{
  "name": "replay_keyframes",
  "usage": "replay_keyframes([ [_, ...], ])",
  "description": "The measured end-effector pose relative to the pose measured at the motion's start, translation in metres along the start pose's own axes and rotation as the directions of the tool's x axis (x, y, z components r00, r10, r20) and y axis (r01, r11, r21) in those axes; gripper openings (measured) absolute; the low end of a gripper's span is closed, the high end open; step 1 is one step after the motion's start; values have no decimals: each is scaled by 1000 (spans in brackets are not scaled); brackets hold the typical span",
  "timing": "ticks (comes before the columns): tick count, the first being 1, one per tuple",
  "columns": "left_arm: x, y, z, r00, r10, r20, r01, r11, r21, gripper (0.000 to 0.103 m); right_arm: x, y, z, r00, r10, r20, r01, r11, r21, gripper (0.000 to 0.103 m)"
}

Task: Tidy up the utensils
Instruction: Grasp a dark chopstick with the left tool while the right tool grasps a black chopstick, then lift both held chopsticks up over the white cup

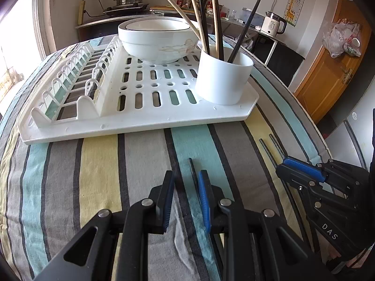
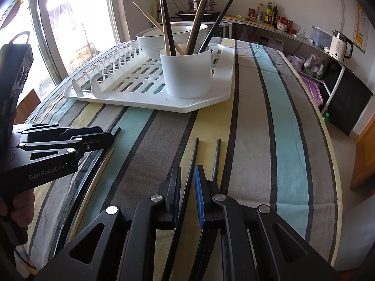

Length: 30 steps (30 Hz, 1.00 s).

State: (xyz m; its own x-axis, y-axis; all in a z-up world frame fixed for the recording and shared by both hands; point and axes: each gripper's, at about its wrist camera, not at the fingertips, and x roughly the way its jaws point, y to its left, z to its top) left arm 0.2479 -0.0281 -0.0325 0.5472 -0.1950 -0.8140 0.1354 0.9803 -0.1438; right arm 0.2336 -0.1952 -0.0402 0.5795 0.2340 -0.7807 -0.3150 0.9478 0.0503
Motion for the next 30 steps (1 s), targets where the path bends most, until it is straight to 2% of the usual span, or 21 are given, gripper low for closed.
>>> replay_keyframes([
  [8,1,-15,0,997,73,6,-73,995,70,22,7,2,2,1000,-14,-23,14,1000,-1,12],
  [11,3,-24,0,993,117,18,-118,987,112,15,8,3,3,1000,-17,-25,17,1000,3,12],
  [13,3,-26,0,994,110,16,-112,986,122,7,9,4,3,999,-21,-26,21,1000,1,12],
  [16,3,-27,1,993,116,19,-118,984,131,7,10,5,4,999,-27,-28,27,1000,0,6],
  [21,-4,-25,4,995,87,43,-92,987,131,6,8,6,4,1000,-13,-17,14,1000,9,5],
  [30,-55,-18,18,985,28,172,-52,989,136,5,-38,5,18,989,47,139,-55,997,55,5],
])
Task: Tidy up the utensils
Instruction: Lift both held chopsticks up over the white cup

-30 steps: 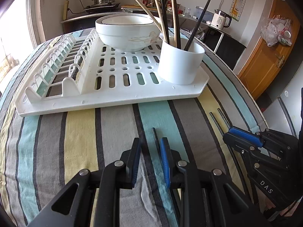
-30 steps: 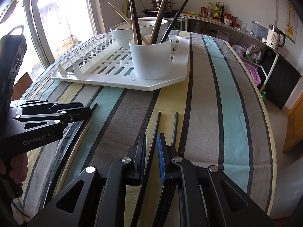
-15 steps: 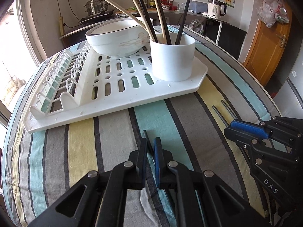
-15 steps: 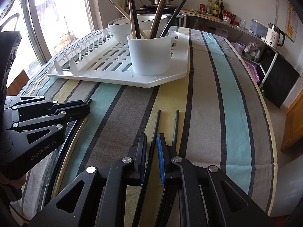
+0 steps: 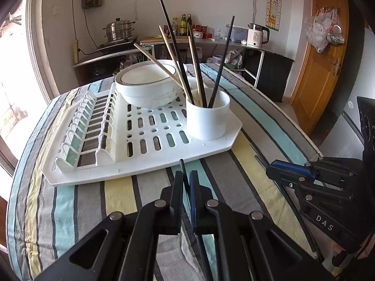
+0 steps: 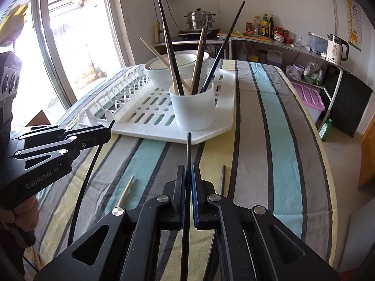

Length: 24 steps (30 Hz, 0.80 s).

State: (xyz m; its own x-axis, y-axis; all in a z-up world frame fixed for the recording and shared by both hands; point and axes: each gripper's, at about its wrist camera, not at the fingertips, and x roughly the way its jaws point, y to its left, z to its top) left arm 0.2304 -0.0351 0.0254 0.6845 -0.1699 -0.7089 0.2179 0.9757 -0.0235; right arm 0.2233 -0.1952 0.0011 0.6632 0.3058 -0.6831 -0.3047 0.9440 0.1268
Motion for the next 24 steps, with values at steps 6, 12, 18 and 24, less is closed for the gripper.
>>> replay_keyframes([
  [6,-42,8,18,995,-25,98,25,1000,-4,4,-44,5,20,990,32,135,-36,999,24,4],
  [12,-83,10,29,981,-43,188,42,999,8,4,-81,13,32,971,33,238,-38,999,18,4],
  [18,-109,16,32,967,-63,248,64,998,4,4,-107,19,31,956,28,293,-31,1000,5,4],
  [24,-115,18,27,960,-69,273,70,998,4,4,-109,22,27,955,22,296,-23,1000,0,4],
])
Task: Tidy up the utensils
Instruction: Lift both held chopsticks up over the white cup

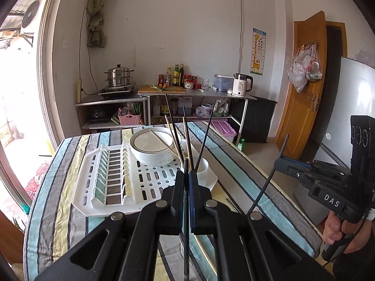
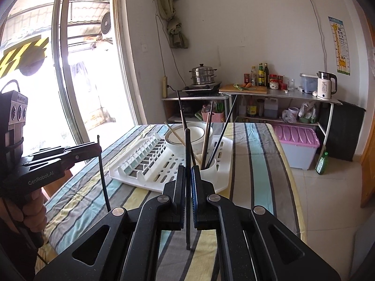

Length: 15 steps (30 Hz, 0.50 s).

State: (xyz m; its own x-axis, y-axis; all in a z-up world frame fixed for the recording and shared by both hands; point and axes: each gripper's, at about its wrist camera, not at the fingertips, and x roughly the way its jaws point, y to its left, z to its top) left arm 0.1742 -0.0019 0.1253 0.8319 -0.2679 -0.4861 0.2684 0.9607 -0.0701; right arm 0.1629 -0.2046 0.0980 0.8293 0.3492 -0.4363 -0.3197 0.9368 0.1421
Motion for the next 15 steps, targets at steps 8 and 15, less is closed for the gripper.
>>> replay_keyframes([
  [8,-3,2,1,1000,1,2,-1,1000,-6,4,-3,-4,4,1000,-8,4,8,1000,-1,4],
  [15,-4,3,14,1000,-3,18,3,1000,-8,4,-8,-2,13,999,-18,27,18,1000,-12,4],
])
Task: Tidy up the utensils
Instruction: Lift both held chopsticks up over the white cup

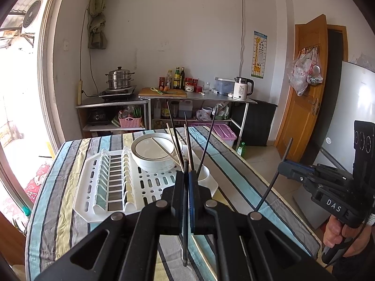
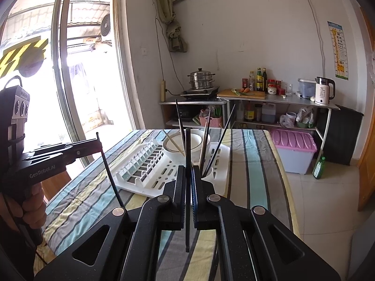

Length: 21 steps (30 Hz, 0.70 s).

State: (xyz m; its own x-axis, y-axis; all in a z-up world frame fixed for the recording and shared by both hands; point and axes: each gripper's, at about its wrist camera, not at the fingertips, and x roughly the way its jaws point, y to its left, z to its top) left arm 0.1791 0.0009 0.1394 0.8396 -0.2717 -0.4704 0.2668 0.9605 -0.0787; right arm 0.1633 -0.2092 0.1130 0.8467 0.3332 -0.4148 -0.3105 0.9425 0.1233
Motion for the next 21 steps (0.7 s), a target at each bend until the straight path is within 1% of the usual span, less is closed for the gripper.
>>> replay_keyframes([
  [10,15,-7,42,1000,-8,26,8,1000,21,4,7,-3,33,999,-15,44,16,1000,-14,4],
  [14,23,-10,56,999,-17,30,17,1000,16,4,13,-4,47,998,-24,55,26,999,-22,4],
  [21,36,-19,82,999,-21,48,19,999,35,4,27,-10,68,997,-33,73,34,999,-19,4],
])
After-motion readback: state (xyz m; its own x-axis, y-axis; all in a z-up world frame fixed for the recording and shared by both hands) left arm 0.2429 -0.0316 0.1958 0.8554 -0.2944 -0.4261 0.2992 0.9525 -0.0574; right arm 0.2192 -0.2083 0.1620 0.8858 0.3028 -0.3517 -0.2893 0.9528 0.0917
